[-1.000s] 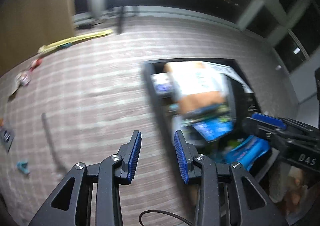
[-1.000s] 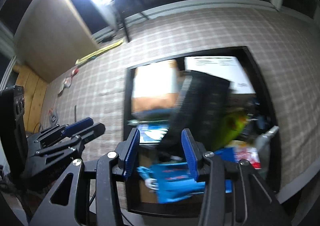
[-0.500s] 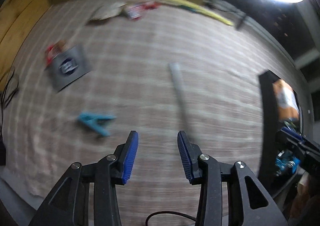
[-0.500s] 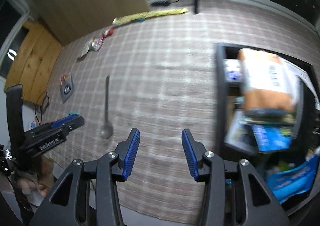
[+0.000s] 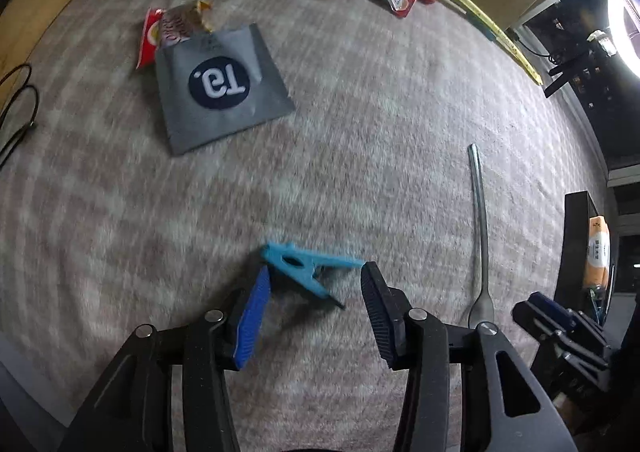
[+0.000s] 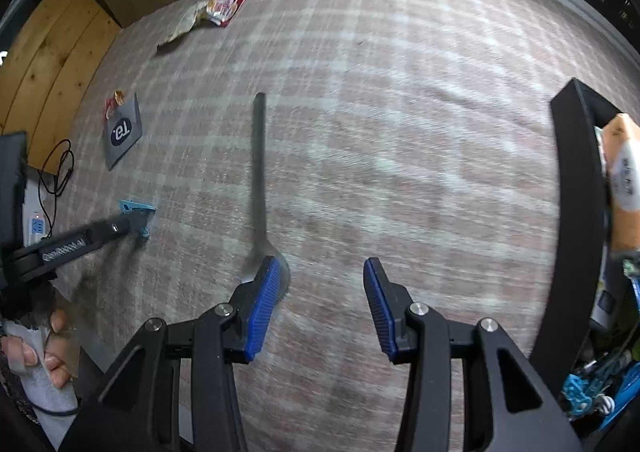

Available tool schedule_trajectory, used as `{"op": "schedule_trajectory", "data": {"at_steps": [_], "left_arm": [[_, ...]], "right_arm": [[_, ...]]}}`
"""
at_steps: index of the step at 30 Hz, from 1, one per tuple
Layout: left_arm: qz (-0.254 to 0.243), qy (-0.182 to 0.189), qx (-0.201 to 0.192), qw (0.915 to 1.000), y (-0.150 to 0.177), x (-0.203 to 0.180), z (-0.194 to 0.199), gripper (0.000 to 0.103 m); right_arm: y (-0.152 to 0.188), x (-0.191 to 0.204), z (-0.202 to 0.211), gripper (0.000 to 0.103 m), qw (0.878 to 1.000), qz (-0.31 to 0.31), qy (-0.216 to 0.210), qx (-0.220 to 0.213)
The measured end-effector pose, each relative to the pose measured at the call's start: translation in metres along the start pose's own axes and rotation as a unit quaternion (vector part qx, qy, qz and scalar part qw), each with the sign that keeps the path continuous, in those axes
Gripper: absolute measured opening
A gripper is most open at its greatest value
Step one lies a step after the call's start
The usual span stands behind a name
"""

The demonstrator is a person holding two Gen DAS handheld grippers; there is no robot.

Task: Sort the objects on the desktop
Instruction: 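Grasp the teal clothespin with the left tool while the right grasps the metal spoon, then carry the clothespin and spoon over the black bin and release both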

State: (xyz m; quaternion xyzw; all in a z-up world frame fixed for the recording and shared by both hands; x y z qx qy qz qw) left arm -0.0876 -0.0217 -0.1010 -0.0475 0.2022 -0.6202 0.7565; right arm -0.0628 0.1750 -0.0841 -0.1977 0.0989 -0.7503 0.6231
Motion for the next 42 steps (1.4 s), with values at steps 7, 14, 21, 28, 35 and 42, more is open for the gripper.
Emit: {"op": "schedule_trajectory", "data": {"at_steps": [7,14,21,28,35,42], "left_arm": [[-0.041,0.013,0.011,0.9990,-0.005,-0.022,-0.014,0.045],[-0.111,0.010,0.009,0.9937,0.014,-0.045,-0.019,0.045],[-0.146,-0.020,-0.006,0.9890,0.041,-0.042,-0.016,0.039],[-0.159,-0.034,-0.033,0.9862,0.079,-0.012,0.000,0.024],[-0.121,-0.014,-0.031,0.9920,0.084,0.038,0.010,0.023],[-0.109,0.008,-0.034,0.9935,0.102,0.045,0.028,0.023]], "right_arm": [[-0.003,0.015,-0.017,0.043,1.000,0.000,0.009,0.011],[-0.003,0.029,-0.032,0.043,0.999,0.014,0.024,0.018],[0.001,0.038,-0.037,0.043,0.998,0.043,0.046,0.011],[-0.003,0.051,-0.039,0.019,0.994,0.083,0.067,-0.009],[-0.003,0.039,-0.036,0.009,1.000,0.011,0.021,0.013],[0.008,0.025,-0.019,0.008,1.000,-0.015,-0.003,0.002]]}}
Point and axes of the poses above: each gripper's, at about its wrist camera, not at the fingertips, and z roughly against the way its jaws point, x to its left, y to its underside, the point moved 9 cm from there along -z, roughly the way its jaws point, and after that the axes turned 14 degrees about -x, right-handed, at the moved point
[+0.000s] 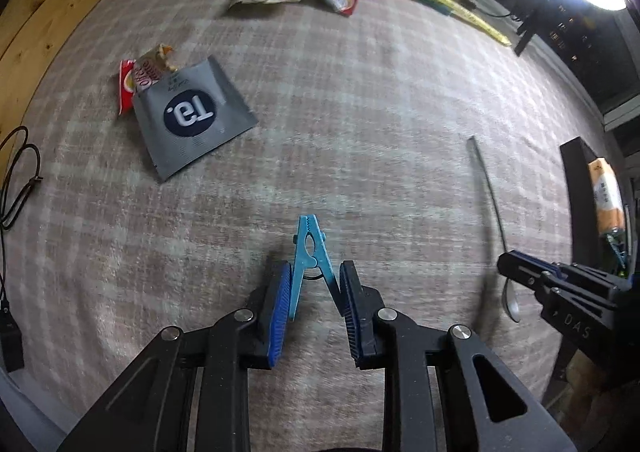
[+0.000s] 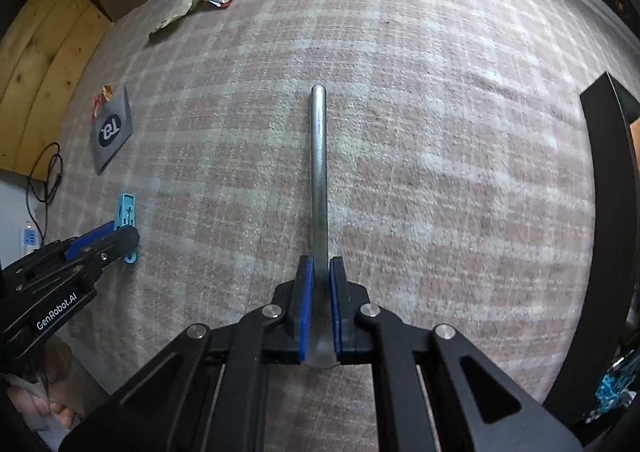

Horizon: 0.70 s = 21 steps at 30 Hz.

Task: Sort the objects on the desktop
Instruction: 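Carry the clothespin and spoon over the black bin and release both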

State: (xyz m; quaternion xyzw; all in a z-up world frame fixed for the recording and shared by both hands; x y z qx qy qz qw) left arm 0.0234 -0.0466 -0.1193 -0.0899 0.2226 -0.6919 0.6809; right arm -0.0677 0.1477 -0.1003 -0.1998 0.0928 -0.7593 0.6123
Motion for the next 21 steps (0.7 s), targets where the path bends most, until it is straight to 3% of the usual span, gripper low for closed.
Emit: {"op": "schedule_trajectory", "data": {"at_steps": [13,18,21], "left_arm": [[-0.062,0.045,-0.022,0.9968,0.014,-0.081,0.027,0.023],[-0.089,0.068,-0.026,0.9934,-0.028,-0.142,0.022,0.023],[-0.106,0.086,-0.030,0.9902,-0.063,-0.206,0.022,0.023]], "right_arm": [[0.001,-0.085,0.076,0.008,0.997,-0.044,0.001,-0.061],[0.005,-0.099,0.107,0.008,0.994,-0.060,0.008,-0.086],[-0.007,-0.105,0.110,0.008,0.992,-0.070,0.015,-0.105]]}}
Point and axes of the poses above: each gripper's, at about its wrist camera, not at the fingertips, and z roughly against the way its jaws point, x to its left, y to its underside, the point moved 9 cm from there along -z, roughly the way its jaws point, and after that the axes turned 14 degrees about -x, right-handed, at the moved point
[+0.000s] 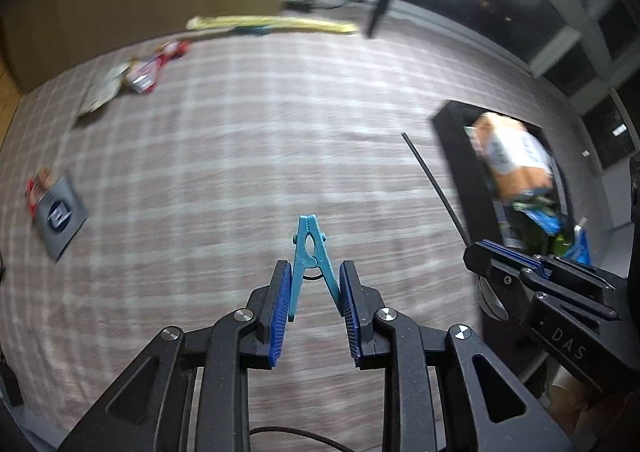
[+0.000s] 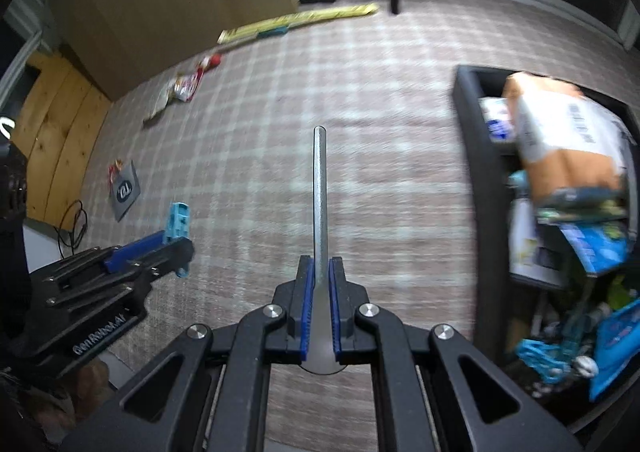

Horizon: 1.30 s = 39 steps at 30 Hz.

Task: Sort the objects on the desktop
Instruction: 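Carry the clothespin and spoon over the black bin and release both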

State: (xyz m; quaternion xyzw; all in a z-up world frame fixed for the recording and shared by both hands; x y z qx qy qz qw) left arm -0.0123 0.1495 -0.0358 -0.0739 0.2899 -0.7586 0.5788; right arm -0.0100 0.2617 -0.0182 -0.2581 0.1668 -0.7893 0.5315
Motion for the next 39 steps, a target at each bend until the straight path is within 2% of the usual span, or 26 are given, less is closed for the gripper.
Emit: {"op": "schedule_trajectory", "data": {"at_steps": [3,9,14,18,25,29,31,37,39], "left_arm": [[-0.021,0.021,-0.004,0.9995,-0.014,-0.039,0.003,0.023],[-0.069,0.065,-0.002,0.9955,-0.022,-0.122,0.006,0.023],[-0.105,0.103,0.019,0.9889,-0.010,-0.188,-0.003,0.023],[-0.123,0.116,0.040,0.9848,0.003,-0.221,-0.009,0.023],[-0.143,0.121,0.071,0.9797,0.015,-0.245,-0.027,0.024],[-0.150,0.111,0.072,0.9798,0.015,-0.248,-0.030,0.033],[-0.153,0.107,0.068,0.9800,0.014,-0.248,-0.029,0.033],[-0.144,0.098,0.059,0.9829,0.006,-0.234,-0.025,0.033],[-0.146,0.089,0.056,0.9836,0.003,-0.226,-0.023,0.034]], "right_arm": [[-0.010,-0.020,0.016,0.008,1.000,-0.013,0.010,-0.021],[-0.023,-0.087,0.062,0.008,0.996,-0.042,0.046,-0.058],[-0.029,-0.155,0.097,0.008,0.992,-0.065,0.069,-0.080],[-0.029,-0.205,0.115,0.008,0.987,-0.084,0.099,-0.091],[-0.022,-0.263,0.122,0.008,0.983,-0.101,0.123,-0.087],[-0.019,-0.277,0.117,0.011,0.983,-0.112,0.128,-0.073],[-0.018,-0.280,0.116,0.018,0.982,-0.123,0.121,-0.075],[-0.019,-0.275,0.115,0.021,0.984,-0.114,0.120,-0.070],[-0.021,-0.270,0.114,0.028,0.984,-0.109,0.121,-0.072]]}}
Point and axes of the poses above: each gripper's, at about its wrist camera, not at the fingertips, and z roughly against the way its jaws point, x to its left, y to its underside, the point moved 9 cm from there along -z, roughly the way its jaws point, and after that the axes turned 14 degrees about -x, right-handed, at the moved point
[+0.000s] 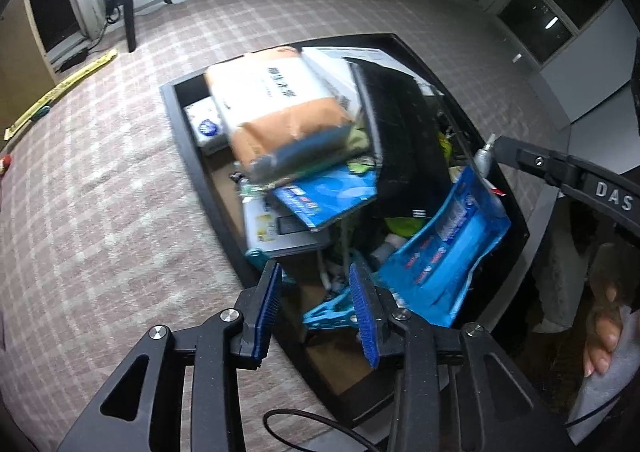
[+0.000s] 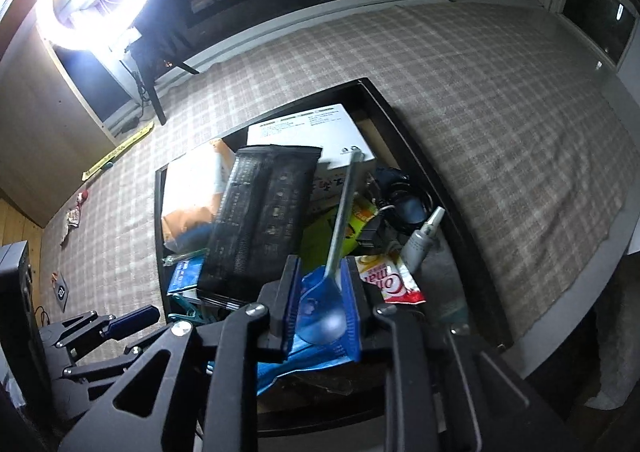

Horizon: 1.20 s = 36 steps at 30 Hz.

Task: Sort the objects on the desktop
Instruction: 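Carry the clothespin and spoon over the black bin and release both, then move both tools to the coffee sachet and yellow straw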

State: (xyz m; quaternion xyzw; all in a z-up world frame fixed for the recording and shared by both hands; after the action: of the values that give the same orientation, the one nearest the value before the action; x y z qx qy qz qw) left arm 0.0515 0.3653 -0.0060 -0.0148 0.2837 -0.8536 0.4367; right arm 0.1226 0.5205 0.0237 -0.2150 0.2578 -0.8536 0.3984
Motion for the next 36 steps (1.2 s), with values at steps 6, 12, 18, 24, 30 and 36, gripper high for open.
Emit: {"op": "schedule_trajectory", "data": {"at_steps": [6,12,18,24,30,36], "left_arm": [[0.020,-0.022,-0.009,0.9995,0.001,0.043,0.016,0.033],[0.054,-0.051,-0.023,0.9970,0.005,0.107,0.039,0.034],[0.087,-0.089,-0.042,0.9914,0.010,0.184,0.066,0.033],[0.113,-0.134,-0.060,0.9826,0.006,0.277,0.097,0.033],[0.134,-0.176,-0.070,0.9728,-0.003,0.369,0.116,0.033],[0.164,-0.193,-0.079,0.9642,-0.021,0.445,0.113,0.033]], "right_arm": [[-0.003,0.030,-0.002,0.036,1.000,0.017,-0.015,0.000],[-0.007,0.086,-0.009,0.040,0.998,0.037,-0.049,0.008],[-0.013,0.160,-0.020,0.041,0.994,0.075,-0.082,0.010],[-0.023,0.248,-0.034,0.041,0.986,0.124,-0.108,0.003],[-0.040,0.321,-0.062,0.041,0.982,0.140,-0.124,-0.002],[-0.062,0.362,-0.113,0.041,0.985,0.125,-0.117,0.010]]}}
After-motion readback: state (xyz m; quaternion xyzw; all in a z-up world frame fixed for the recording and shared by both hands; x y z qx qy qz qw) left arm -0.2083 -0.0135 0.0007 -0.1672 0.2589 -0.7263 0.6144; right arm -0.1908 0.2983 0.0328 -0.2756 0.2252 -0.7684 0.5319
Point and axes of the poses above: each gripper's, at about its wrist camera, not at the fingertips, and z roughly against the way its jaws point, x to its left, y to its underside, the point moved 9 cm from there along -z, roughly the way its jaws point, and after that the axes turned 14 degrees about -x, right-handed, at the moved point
